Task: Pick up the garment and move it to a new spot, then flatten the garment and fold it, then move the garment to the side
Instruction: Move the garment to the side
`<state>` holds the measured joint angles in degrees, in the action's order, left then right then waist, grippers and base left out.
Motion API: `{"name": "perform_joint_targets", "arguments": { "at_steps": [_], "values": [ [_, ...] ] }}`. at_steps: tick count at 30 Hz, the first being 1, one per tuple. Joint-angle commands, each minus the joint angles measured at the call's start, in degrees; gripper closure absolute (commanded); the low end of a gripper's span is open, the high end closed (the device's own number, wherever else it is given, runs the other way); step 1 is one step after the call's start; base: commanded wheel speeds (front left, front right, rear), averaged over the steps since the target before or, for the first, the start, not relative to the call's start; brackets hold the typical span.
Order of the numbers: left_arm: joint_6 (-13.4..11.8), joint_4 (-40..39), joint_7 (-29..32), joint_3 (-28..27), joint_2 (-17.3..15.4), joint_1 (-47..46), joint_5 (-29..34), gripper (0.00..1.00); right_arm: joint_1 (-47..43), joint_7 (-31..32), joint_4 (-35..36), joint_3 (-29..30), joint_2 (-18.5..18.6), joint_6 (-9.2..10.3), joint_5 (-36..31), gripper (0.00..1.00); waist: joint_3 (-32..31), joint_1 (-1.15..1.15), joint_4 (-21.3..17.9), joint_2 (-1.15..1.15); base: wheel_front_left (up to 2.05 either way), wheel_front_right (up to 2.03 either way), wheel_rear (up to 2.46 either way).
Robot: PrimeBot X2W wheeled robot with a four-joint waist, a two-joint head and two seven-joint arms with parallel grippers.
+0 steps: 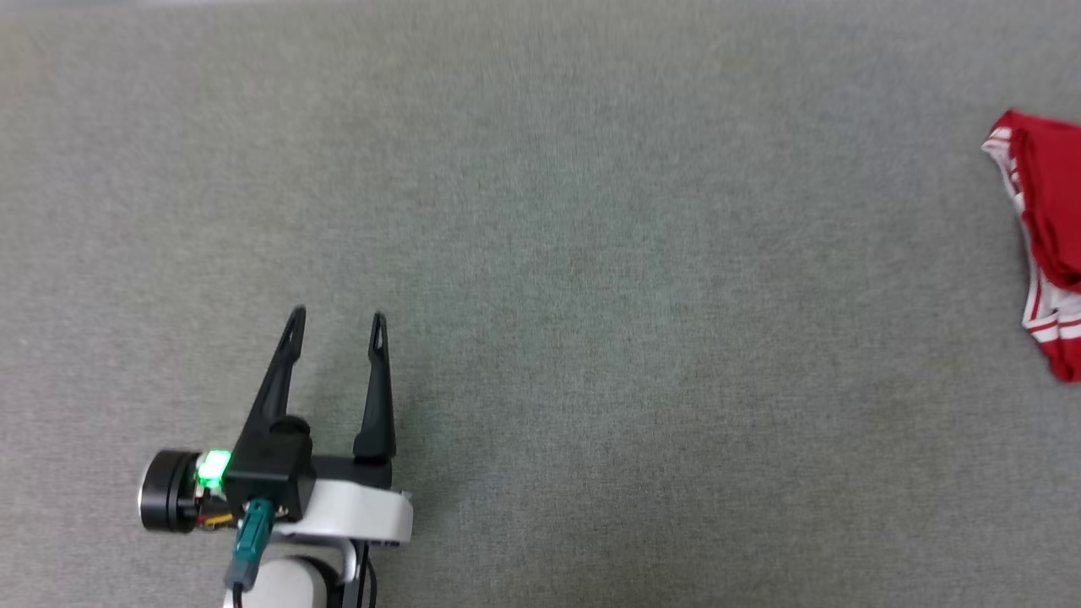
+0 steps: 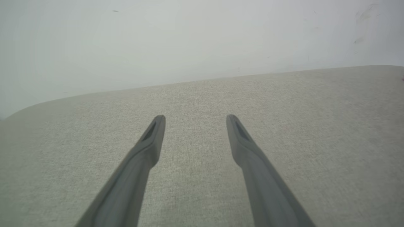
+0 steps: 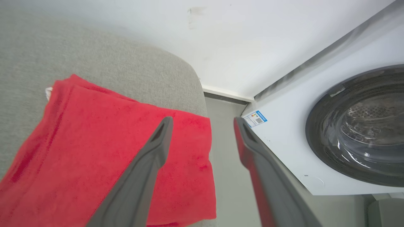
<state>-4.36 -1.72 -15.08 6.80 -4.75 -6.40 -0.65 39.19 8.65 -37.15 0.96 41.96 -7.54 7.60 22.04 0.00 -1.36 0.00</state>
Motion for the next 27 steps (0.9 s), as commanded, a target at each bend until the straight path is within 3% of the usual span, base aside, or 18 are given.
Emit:
{"name": "perform_joint_targets", "arguments": {
  "at_steps": [1,10,15,23,27],
  "values": [
    [-0.3,0.2,-0.1,-0.3,0.0,1.1,-0.2,0.00,-0.9,-1.5,1.2,0.8,-1.0,0.10,-0.5,0.00,-3.5,0.00,0.2,0.00,0.00,0.00,0.00],
    [-0.3,1.6,-0.1,-1.7,-0.2,7.3,-1.6,0.00,-10.1,-14.4,17.4,7.7,-13.6,0.10,-5.6,0.00,-11.6,0.00,1.4,0.00,0.00,0.00,0.00],
    [0.3,2.6,-0.1,-2.4,-0.1,9.5,-2.2,0.00,-17.8,-19.8,28.1,6.6,-22.1,0.10,-6.2,0.00,-15.6,0.00,3.4,0.00,0.00,0.00,0.00],
    [1.1,4.0,-0.1,-2.9,0.0,11.8,-2.7,0.00,-30.0,-21.4,36.7,3.8,-32.6,0.10,-6.2,0.00,-20.0,0.00,5.4,0.00,0.00,0.00,0.00],
    [1.4,4.5,-0.1,-3.2,0.0,12.9,-3.0,0.00,-36.1,-20.9,38.4,2.7,-36.1,0.10,-6.0,0.00,-21.6,0.00,5.7,0.00,0.00,0.00,0.00]
  ]
}}
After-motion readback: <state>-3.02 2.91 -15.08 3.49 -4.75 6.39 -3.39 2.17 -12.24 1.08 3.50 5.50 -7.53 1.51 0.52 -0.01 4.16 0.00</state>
